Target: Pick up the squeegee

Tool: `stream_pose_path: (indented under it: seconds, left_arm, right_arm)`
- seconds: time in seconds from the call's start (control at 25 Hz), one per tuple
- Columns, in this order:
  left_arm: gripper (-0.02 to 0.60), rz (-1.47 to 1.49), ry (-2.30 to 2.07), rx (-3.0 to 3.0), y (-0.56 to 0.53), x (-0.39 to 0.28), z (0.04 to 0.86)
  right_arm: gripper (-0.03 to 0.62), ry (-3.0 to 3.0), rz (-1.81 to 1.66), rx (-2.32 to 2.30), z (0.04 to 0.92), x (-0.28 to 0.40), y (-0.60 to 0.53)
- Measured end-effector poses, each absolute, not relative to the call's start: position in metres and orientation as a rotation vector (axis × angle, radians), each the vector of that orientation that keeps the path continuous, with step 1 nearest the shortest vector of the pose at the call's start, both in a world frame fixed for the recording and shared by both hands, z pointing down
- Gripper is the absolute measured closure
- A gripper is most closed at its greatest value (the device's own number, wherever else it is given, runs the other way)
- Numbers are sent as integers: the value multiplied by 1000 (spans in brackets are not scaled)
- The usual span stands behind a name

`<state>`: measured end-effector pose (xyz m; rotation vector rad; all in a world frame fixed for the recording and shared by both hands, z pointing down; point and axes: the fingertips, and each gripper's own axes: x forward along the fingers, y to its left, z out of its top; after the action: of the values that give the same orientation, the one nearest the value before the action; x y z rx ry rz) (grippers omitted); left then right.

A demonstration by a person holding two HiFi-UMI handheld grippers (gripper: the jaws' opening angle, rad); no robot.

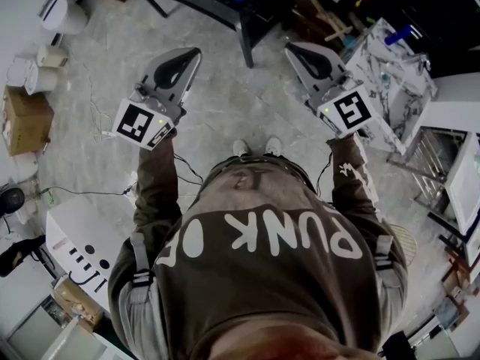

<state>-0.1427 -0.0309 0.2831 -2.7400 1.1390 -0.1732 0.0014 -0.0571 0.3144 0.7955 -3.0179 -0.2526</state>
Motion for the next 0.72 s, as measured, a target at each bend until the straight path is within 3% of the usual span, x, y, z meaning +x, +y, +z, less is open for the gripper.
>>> stream_pose_path:
  seconds: [0.72]
  left_arm:
    - [578,-176,1141,-2743,-35,-143,283]
  right_arm:
    - [424,-3032,-232,747,315,-3,-58]
